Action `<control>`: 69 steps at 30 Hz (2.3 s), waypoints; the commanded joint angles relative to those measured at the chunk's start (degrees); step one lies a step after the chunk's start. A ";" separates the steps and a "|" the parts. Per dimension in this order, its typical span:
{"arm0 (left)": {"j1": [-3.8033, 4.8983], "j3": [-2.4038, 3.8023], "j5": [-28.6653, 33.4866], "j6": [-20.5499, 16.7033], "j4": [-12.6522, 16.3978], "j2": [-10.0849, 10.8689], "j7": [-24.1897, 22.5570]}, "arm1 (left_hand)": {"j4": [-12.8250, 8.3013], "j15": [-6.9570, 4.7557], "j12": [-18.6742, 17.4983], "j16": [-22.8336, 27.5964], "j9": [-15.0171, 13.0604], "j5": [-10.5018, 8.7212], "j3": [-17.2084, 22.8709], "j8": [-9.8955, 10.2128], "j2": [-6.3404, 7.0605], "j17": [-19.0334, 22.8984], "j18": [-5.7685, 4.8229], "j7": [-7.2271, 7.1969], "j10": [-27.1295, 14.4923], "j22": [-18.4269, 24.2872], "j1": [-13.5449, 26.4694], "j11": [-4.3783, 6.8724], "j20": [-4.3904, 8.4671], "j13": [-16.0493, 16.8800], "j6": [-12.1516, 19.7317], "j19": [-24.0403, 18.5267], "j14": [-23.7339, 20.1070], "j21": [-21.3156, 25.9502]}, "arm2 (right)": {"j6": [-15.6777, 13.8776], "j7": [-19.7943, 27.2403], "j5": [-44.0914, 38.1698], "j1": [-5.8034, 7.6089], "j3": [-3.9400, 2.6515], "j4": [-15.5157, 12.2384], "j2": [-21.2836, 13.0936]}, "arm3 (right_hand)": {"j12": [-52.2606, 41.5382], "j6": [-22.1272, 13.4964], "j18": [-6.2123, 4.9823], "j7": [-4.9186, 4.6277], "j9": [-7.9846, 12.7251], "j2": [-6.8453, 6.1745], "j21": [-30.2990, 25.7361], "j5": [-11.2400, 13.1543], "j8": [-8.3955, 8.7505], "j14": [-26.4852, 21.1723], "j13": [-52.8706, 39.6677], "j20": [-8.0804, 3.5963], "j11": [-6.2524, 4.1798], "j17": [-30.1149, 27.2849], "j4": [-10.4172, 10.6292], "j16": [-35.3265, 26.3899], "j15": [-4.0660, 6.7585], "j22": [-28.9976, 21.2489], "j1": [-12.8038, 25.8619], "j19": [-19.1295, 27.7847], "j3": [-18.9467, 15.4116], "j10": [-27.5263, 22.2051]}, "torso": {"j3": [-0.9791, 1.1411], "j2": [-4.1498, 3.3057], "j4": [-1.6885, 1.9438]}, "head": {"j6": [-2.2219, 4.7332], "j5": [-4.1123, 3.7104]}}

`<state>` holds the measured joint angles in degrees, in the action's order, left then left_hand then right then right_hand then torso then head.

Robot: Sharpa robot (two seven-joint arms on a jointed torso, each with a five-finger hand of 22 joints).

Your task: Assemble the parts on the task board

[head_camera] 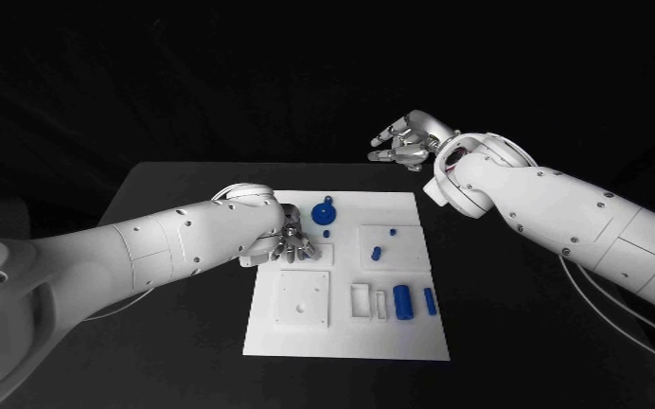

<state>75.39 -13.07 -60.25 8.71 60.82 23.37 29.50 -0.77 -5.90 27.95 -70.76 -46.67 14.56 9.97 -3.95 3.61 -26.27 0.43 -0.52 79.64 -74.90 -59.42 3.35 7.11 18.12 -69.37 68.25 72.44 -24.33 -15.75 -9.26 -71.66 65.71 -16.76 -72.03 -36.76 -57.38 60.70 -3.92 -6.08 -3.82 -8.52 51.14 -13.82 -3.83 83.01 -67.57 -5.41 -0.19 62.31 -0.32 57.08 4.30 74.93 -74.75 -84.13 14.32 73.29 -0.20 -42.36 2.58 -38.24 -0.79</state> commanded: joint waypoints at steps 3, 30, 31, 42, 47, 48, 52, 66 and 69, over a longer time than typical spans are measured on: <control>-0.07 -0.03 0.84 -0.65 0.36 0.50 -0.03 | 2.11 0.03 0.43 -0.12 -0.16 -1.53 -1.79 -0.07 1.26 0.14 -0.29 0.51 -0.29 -1.07 -0.04 -0.18 -0.07 0.04 -0.41 0.61 -0.37 0.54 | 0.45 0.25 -0.04 -0.05 -0.03 0.00 -0.05 | 0.20 -0.43 -0.78 -0.06 0.05 0.18 -0.42 -0.34 0.25 -0.15 0.07 0.35 0.13 -0.05 0.14 -0.25 -0.28 6.49 0.35 -1.55 -0.54 -0.33 | -0.02 0.06 0.06 | -0.10 -0.07; 3.16 5.18 8.40 1.97 1.19 5.55 -1.54 | 3.93 0.69 1.52 -0.87 4.49 -0.83 -10.07 0.12 -1.40 1.50 -0.02 1.65 -2.36 -1.12 -1.80 -0.99 -0.74 0.13 1.79 -0.07 -1.82 1.41 | 0.28 -0.09 0.04 -0.26 -0.03 0.03 -0.75 | -0.07 -0.49 -0.76 -0.07 0.06 0.30 -0.11 -0.36 0.26 0.01 -0.05 0.34 0.12 0.16 0.34 0.05 -0.26 6.57 0.17 -1.66 -0.67 -0.13 | -0.05 -0.04 0.08 | 0.95 0.05; 3.34 5.25 8.44 2.22 0.30 5.37 -1.73 | 3.61 0.68 1.57 -0.95 4.97 -0.77 -10.24 0.08 -1.70 1.63 -0.03 1.65 -2.36 -1.13 -1.91 -0.98 -0.74 0.08 1.76 -0.05 -1.81 1.43 | 0.24 -0.10 0.04 -0.26 -0.03 0.03 -0.76 | -0.07 -0.49 -0.76 -0.07 0.06 0.30 -0.11 -0.36 0.26 0.01 -0.05 0.34 0.12 0.16 0.34 0.05 -0.26 6.57 0.17 -1.66 -0.67 -0.13 | -0.04 -0.07 0.04 | 0.99 0.06; 4.31 5.42 8.11 3.11 -9.99 1.01 -3.21 | 1.83 1.09 -0.64 -1.42 13.05 -0.54 -11.59 0.16 -3.42 1.96 0.26 2.50 -2.65 -1.15 -2.28 -1.60 -1.09 -1.93 3.02 0.01 -1.95 1.68 | -0.06 -0.28 0.01 -0.26 -0.03 -0.56 -1.05 | -0.06 -0.46 -0.78 -0.04 0.06 0.33 -0.12 -0.34 0.25 0.04 -0.02 0.33 0.10 0.14 0.51 -0.01 -0.25 6.56 0.19 -1.71 -0.65 -0.09 | -0.09 -0.61 -0.07 | 1.46 0.09; 4.31 5.45 7.22 3.04 -14.56 -1.36 -3.86 | 1.55 1.13 -0.82 -1.42 15.71 -0.31 -11.61 0.09 -3.50 1.96 0.34 2.60 -2.60 -1.13 -2.58 -1.64 -1.14 -2.19 2.89 0.00 -1.91 1.71 | -0.18 -0.34 -0.02 -0.23 -0.04 -1.00 -1.07 | -0.06 -0.46 -0.78 -0.04 0.06 0.33 -0.12 -0.34 0.25 0.04 -0.02 0.33 0.10 0.14 0.51 -0.01 -0.25 6.56 0.19 -1.71 -0.65 -0.09 | -0.04 -1.22 -0.38 | 2.01 0.27; 4.29 5.45 7.10 3.04 -15.48 -1.80 -4.06 | 1.44 1.13 -0.83 -1.38 15.99 -0.24 -11.63 0.11 -3.58 1.97 0.34 2.64 -2.61 -1.13 -2.63 -1.64 -1.15 -2.21 2.96 0.00 -1.94 1.73 | -0.22 -0.36 -0.03 -0.22 -0.04 -1.09 -1.08 | -0.06 -0.46 -0.78 -0.04 0.06 0.33 -0.12 -0.34 0.25 0.04 -0.02 0.33 0.10 0.14 0.51 -0.01 -0.25 6.56 0.19 -1.71 -0.65 -0.09 | -0.02 -1.33 -0.44 | 2.05 0.28; 4.14 5.49 7.08 2.43 -18.51 -2.96 -4.75 | 1.47 1.49 -1.63 -0.89 18.08 -0.37 -11.70 0.14 -3.62 2.20 0.48 3.19 -3.40 -1.05 -2.53 -2.06 -1.43 -2.66 4.15 -0.19 -2.10 2.02 | -0.39 -0.48 -0.04 -0.10 -0.04 -1.47 -1.17 | -0.06 -0.46 -0.78 -0.04 0.06 0.33 -0.12 -0.34 0.25 0.04 -0.02 0.33 0.10 0.14 0.51 -0.01 -0.25 6.56 0.19 -1.71 -0.65 -0.09 | 0.09 -1.73 -0.65 | 2.22 0.30; 2.67 5.54 8.03 2.05 -22.95 -5.14 -6.16 | 1.84 1.62 -2.33 -0.71 22.92 -0.91 -11.61 0.12 -3.32 2.01 0.72 3.56 -3.36 -1.14 -2.45 -2.31 -1.62 -3.20 4.29 0.12 -2.01 2.58 | -0.77 -0.72 -0.04 0.37 -0.05 -2.58 -1.51 | 0.04 -0.42 -0.79 -0.03 0.06 0.15 -0.20 -0.17 0.25 0.10 0.11 0.32 0.08 0.13 0.67 -0.09 -0.24 6.54 0.24 -1.72 -0.45 -0.08 | 0.15 -2.94 -0.77 | 2.84 -0.19; 2.26 5.54 8.58 1.44 -23.39 -5.35 -6.65 | 2.12 1.65 -2.33 -0.64 23.13 -1.10 -11.73 0.12 -3.34 2.03 0.76 3.59 -3.42 -1.12 -2.12 -2.35 -1.66 -3.20 4.34 0.12 -2.03 2.62 | -0.78 -0.69 -0.04 0.40 -0.06 -2.71 -1.51 | 0.04 -0.42 -0.79 -0.03 0.06 0.15 -0.20 -0.17 0.25 0.10 0.11 0.32 0.08 0.13 0.67 -0.09 -0.24 6.54 0.24 -1.72 -0.45 -0.08 | 0.22 -3.15 -0.86 | 2.96 -0.23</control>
<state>77.70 -7.58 -52.61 10.72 37.57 18.25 24.48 1.05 -4.68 25.99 -71.66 -23.60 13.69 -1.66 -3.95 0.60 -24.21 0.43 3.03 76.15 -74.91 -61.97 1.32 5.73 15.01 -65.36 68.19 70.39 -21.95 -16.31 -9.99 -71.62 66.06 -16.78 -74.57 -38.26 -57.39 60.73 -3.92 -6.04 -3.82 -8.52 50.93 -13.81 -3.83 83.01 -67.52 -5.41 -0.19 62.40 0.08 57.08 4.30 74.91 -74.75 -84.13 13.92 73.29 -0.05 -45.18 1.83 -35.41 -1.00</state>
